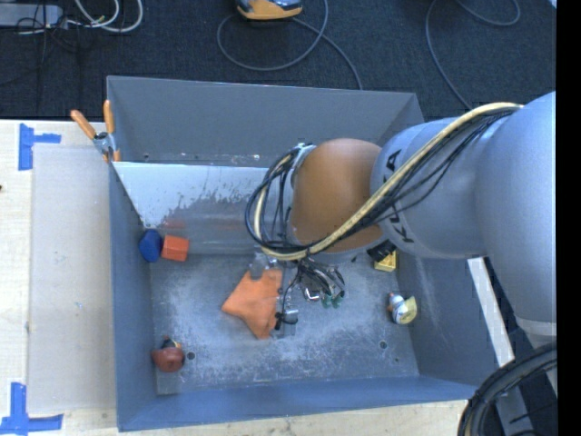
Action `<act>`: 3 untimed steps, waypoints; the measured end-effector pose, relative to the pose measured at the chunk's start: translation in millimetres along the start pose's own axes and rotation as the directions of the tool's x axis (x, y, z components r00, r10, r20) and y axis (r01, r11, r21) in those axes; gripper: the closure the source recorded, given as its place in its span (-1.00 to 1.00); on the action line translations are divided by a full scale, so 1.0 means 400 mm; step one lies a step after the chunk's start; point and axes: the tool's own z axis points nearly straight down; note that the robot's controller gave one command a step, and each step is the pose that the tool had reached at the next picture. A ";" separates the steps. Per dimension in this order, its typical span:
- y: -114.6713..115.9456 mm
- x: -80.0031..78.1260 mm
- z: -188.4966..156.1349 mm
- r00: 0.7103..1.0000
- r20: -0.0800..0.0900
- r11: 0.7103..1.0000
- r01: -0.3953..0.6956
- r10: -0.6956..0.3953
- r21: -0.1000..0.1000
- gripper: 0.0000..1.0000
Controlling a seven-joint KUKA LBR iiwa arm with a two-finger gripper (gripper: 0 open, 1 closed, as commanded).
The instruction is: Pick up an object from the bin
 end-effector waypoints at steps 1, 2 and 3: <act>-0.012 0.007 0.050 0.972 0.000 0.972 0.233 -0.233 -0.001 -1.00; -0.046 -0.015 0.094 1.000 0.001 1.000 -0.017 0.017 0.000 1.00; -0.047 -0.015 0.094 1.000 0.001 1.000 -0.018 0.018 0.000 1.00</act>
Offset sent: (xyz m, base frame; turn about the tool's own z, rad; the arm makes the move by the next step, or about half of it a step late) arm 0.0084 -0.0175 -0.0374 0.0160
